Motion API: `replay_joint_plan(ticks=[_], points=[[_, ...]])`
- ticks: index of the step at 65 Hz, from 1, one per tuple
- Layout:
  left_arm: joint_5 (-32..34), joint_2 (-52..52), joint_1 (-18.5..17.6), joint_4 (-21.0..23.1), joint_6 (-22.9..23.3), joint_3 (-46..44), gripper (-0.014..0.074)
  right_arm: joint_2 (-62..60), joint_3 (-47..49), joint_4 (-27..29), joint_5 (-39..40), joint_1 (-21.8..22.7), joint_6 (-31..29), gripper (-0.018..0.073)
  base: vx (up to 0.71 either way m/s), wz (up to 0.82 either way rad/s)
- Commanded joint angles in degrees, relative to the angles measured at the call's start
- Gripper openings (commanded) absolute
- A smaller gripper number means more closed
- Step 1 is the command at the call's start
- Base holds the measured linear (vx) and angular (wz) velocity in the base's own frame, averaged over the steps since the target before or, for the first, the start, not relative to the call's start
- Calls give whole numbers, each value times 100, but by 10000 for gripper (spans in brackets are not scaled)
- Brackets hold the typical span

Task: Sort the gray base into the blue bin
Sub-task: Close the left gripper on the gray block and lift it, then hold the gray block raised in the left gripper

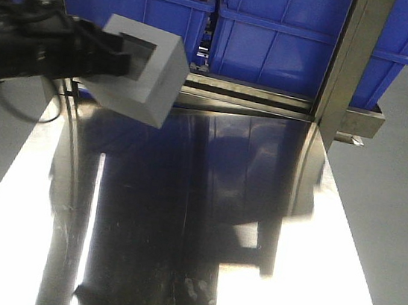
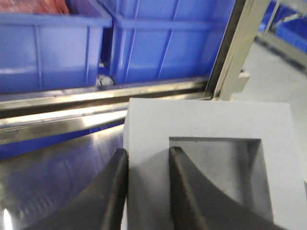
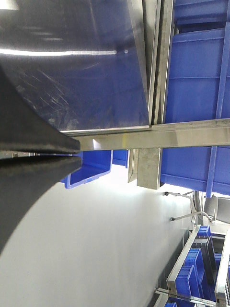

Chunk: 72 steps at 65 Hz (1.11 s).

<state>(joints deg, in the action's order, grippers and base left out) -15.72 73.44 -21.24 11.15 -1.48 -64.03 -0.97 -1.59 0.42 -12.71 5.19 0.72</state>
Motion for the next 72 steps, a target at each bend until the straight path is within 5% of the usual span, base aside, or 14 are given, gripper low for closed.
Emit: replay_joint_plan(ticks=[1,45,72], points=[[771,-817,-21,94,29,349,2,-10,-12,-42,424,-2,-72,-5,0,0],[668,-5063,-21,89,29,2913,2,-10,-12,-42,424,-2,-72,-5,0,0],[548,-5499,-21,93,29,2999,2,-10,-12,-42,424,-2,-72,-5,0,0]])
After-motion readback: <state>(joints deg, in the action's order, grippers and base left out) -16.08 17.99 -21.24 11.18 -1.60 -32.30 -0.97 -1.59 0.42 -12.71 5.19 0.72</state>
